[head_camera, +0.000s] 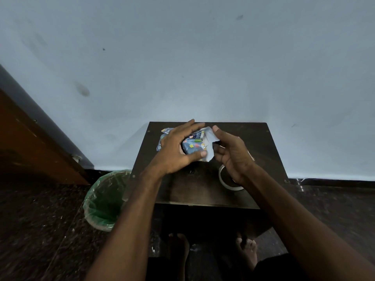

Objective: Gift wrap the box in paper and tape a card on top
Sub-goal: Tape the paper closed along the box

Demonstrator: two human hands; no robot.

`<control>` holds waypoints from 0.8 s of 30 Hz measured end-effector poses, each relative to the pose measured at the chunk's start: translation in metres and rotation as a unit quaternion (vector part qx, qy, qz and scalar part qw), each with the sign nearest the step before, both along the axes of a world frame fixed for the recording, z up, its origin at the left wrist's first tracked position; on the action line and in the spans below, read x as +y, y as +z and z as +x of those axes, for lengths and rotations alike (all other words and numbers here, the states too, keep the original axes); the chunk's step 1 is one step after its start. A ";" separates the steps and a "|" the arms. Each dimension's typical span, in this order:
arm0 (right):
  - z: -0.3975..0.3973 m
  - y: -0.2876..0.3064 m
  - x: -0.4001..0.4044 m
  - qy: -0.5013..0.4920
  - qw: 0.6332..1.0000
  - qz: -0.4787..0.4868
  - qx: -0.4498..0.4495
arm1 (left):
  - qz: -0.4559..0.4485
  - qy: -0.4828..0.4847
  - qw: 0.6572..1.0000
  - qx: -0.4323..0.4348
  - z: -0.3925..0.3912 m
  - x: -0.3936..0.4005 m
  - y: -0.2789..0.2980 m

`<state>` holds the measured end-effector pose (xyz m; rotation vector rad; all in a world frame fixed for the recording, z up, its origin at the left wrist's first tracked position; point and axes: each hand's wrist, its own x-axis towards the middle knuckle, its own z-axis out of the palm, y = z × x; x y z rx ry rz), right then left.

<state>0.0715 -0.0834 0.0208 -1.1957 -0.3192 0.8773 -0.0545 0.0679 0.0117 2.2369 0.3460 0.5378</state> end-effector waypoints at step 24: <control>0.003 -0.018 0.013 -0.092 0.995 -0.020 -0.045 | -0.264 0.314 0.909 -0.080 0.009 0.002 -0.007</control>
